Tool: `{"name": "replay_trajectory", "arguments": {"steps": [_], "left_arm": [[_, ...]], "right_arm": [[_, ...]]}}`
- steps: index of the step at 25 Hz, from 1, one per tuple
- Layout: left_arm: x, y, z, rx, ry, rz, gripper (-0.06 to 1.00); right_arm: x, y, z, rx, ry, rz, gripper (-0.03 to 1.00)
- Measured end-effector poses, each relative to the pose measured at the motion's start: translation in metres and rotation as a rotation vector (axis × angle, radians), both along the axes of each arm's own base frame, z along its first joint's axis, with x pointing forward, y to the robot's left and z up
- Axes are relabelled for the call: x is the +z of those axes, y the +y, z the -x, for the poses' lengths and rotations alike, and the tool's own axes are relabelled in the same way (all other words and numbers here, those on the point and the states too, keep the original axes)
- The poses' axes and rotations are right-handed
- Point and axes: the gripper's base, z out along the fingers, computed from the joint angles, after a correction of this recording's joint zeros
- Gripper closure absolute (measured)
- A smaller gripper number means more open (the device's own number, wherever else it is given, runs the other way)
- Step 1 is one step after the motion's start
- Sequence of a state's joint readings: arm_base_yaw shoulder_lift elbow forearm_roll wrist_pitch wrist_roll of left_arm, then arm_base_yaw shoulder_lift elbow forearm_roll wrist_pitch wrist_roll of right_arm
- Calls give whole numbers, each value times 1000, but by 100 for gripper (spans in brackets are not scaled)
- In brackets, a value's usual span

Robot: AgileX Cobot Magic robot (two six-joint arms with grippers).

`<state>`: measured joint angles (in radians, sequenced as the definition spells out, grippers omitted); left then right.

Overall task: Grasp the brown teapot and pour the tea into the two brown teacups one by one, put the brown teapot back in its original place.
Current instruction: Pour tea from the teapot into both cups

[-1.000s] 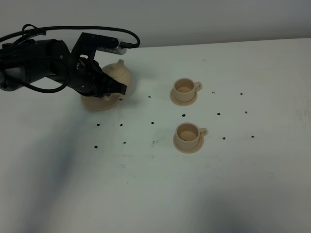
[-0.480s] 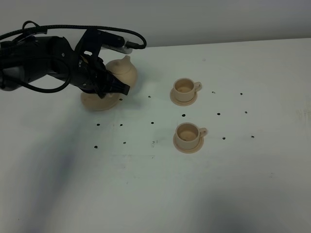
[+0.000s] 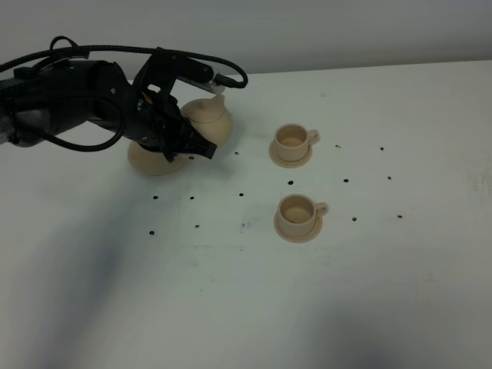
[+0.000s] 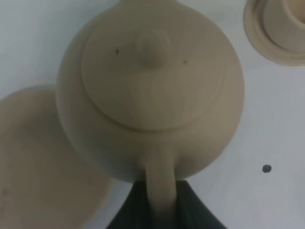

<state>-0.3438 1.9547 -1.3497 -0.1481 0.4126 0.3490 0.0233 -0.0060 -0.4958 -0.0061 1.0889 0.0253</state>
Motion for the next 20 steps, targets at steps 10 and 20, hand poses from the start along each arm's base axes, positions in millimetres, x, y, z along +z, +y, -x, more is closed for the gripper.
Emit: {"name": "replay_trajectory", "arguments": {"steps": [10, 20], "left_arm": [[-1, -9, 5, -64, -1, -25, 86], [1, -9, 4, -78, -7, -40, 86]], "right_arm": [[0, 0, 0, 0, 0, 0, 66], [0, 0, 0, 0, 0, 0, 66]]}}
